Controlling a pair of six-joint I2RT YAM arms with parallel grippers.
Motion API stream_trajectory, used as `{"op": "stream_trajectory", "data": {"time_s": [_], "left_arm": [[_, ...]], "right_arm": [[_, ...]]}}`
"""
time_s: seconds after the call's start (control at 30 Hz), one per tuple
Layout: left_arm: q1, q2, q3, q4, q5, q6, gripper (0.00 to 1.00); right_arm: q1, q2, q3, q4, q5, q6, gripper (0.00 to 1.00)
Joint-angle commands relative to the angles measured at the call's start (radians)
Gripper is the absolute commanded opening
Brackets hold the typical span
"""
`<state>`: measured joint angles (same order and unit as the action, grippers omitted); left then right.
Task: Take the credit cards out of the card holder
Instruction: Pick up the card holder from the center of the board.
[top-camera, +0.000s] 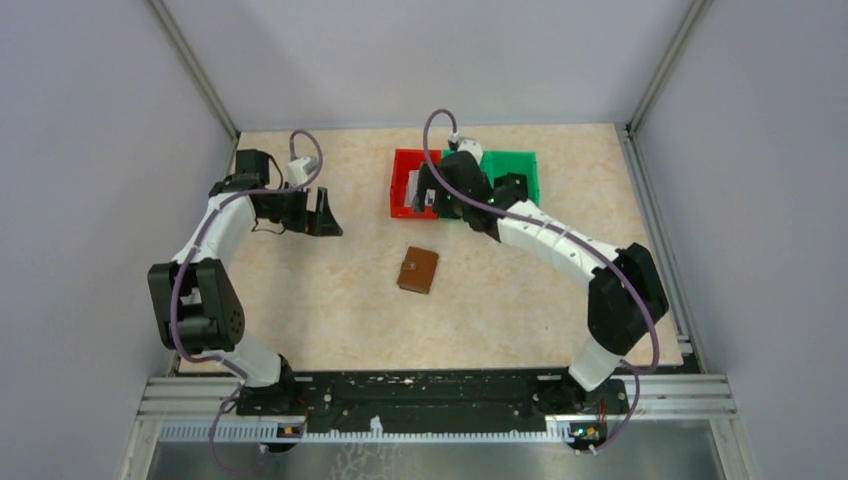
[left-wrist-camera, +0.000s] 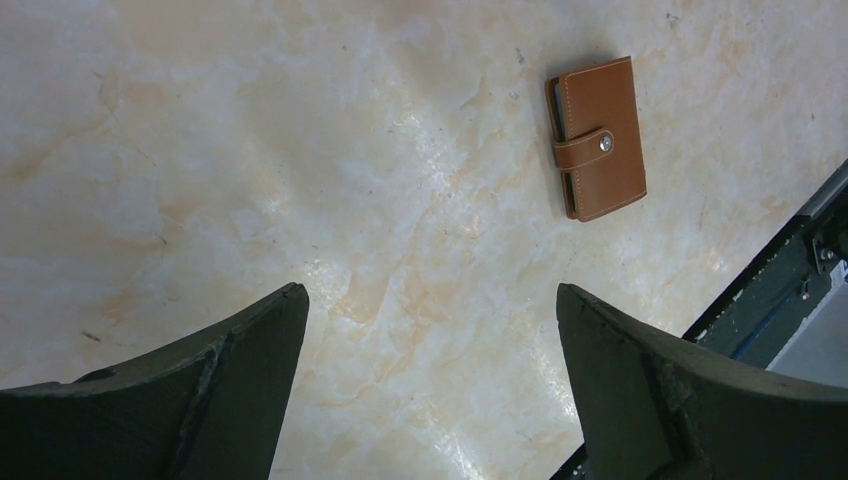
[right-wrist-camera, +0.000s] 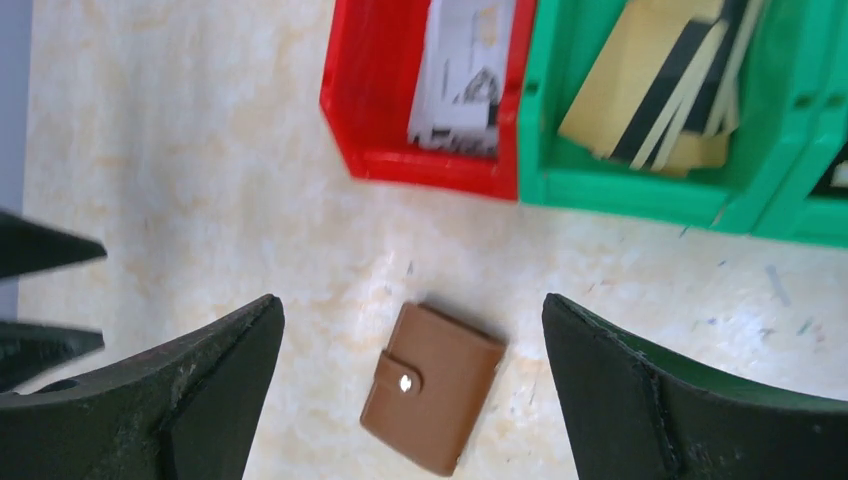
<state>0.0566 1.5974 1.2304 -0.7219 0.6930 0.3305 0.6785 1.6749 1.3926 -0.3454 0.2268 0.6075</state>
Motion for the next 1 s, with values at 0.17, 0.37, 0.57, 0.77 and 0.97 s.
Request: {"op": "stream_trajectory", "data": {"time_s": [0.17,0.37,0.57,0.77,0.97], "left_arm": [[-0.004,-0.047,0.044,-0.075,0.033,0.015,0.99],[-0.004,-0.073,0.056,-0.083,0.031,0.010,0.99],[-0.004,-0.077,0.061,-0.083,0.046,-0.009,0.99],[-0.004,-0.086,0.070,-0.086,0.060,-0.016,0.99],[-0.003,-0.099,0.059,-0.085,0.057,-0.016,0.99]], "right_arm": [[0.115,-0.035,-0.326,0.138,-0.121,0.130,0.99],[0.132,-0.018,-0.375,0.163,-0.134,0.154,0.99],[0.167,0.048,-0.335,0.166,-0.125,0.157,0.99],[0.218,0.168,-0.188,0.055,-0.035,0.134,0.99],[0.263,0.247,-0.082,-0.025,0.067,0.098,0.99]]}}
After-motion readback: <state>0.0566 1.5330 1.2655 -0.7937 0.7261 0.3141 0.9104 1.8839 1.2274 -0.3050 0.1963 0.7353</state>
